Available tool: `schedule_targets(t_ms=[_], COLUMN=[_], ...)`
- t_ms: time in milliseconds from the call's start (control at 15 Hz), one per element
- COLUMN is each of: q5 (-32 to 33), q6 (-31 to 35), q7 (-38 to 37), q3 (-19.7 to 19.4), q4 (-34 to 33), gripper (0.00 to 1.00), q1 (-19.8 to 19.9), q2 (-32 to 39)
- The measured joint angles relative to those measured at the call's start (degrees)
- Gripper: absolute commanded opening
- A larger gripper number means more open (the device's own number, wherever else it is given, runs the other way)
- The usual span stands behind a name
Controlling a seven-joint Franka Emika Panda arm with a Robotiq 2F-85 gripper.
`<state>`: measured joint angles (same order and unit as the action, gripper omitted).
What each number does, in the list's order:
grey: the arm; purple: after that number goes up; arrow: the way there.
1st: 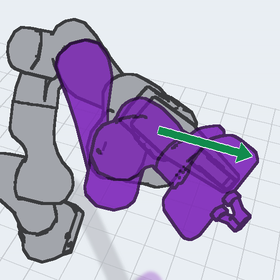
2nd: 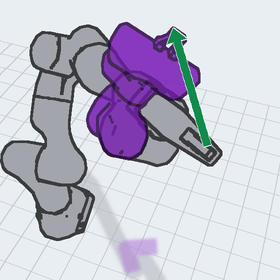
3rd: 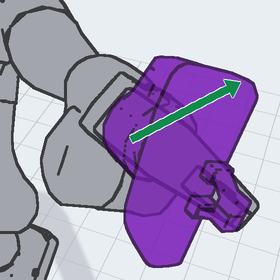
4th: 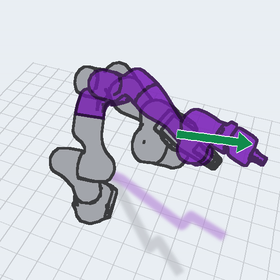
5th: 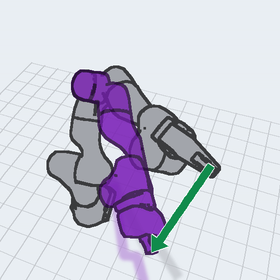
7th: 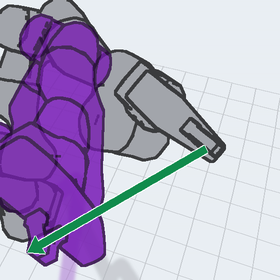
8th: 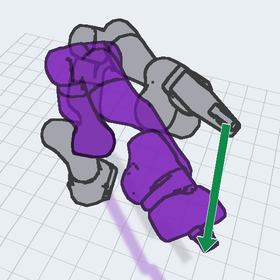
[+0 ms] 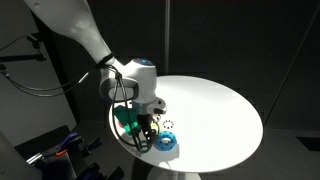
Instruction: Put the dark green ring around the orange rod
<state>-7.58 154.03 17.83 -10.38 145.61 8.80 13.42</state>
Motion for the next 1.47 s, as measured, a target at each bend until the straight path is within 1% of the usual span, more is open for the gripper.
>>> schedule_targets(t_ms=[400, 733, 1067, 1467], q5=[1.13, 3.7, 6.04, 7.29], q6=[2.26, 4.69, 5.71, 5.98], q7=[-1.24, -3.74, -5.9, -7.39], q3=[0.87, 1.13, 1.12, 1.09], q4=[-0.83, -0.84, -0.84, -0.84], gripper=[1.0, 1.0, 1.0, 1.0], q1=[0.06, 0.05, 0.05, 0.05], q2=[2.57, 4.09, 4.77, 5.03])
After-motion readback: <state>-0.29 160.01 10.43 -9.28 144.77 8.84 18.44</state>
